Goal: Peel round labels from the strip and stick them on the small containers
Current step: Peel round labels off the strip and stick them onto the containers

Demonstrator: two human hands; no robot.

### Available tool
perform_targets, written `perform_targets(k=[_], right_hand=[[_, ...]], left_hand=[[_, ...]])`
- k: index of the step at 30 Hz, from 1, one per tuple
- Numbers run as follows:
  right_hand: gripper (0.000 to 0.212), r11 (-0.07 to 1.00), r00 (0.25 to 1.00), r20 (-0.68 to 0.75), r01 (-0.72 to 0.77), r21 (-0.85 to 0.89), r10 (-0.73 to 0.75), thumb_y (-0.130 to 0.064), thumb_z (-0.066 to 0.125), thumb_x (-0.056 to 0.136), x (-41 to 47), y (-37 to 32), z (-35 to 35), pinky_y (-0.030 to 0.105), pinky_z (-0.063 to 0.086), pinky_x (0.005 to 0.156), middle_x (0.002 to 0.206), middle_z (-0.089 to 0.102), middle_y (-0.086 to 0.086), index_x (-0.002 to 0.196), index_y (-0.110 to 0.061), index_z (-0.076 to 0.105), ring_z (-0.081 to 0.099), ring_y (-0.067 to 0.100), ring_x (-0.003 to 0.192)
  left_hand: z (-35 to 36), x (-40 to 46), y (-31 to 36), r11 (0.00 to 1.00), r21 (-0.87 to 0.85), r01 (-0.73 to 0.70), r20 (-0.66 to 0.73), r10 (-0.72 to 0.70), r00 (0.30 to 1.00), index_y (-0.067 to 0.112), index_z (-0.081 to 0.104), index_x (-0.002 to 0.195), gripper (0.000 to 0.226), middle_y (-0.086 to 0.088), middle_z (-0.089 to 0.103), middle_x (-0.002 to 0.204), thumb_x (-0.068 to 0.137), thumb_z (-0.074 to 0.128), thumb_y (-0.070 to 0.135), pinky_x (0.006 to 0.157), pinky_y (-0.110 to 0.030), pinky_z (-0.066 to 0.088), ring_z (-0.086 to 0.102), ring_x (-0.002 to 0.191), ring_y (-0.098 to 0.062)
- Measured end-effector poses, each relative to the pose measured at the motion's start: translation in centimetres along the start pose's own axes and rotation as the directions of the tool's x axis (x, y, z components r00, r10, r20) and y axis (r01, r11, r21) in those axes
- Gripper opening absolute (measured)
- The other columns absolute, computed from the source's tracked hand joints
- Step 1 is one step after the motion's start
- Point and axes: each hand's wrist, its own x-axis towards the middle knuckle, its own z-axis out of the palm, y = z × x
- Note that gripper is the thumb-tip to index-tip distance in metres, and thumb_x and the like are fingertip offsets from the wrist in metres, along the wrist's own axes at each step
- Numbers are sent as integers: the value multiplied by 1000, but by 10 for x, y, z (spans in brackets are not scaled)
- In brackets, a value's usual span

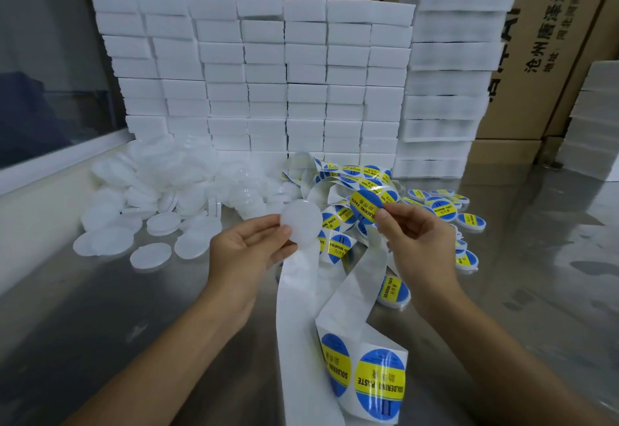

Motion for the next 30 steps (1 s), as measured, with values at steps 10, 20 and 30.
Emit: perform_targets(k=[10,20,30], right_hand=[[4,972,960,241,-183,147,144,-12,74,83,-8,-15,3,18,52,59,73,74,3,83,-15,76,67,10,65],[7,994,938,340,-92,63,65,-8,75,80,-19,-16,10,13,49,56,72,75,0,82,-15,76,65,6,57],[10,997,936,348,-72,34,56,-9,76,80,-20,-17,10,12,48,55,69,75,-3,81,-18,76,64,4,56]], left_hand=[[2,0,-1,988,-105,117,57,-112,992,-3,68,96,21,-14,76,84,74,71,-5,65,-26,59,74,75,-22],[7,-4,0,993,-46,105,135,-98,986,-1,68,92,40,-18,75,85,55,78,9,63,-25,58,74,76,-26],[8,-7,1,996,-7,90,142,-88,986,1,68,89,35,-19,74,82,56,77,7,61,-25,59,74,72,-26]])
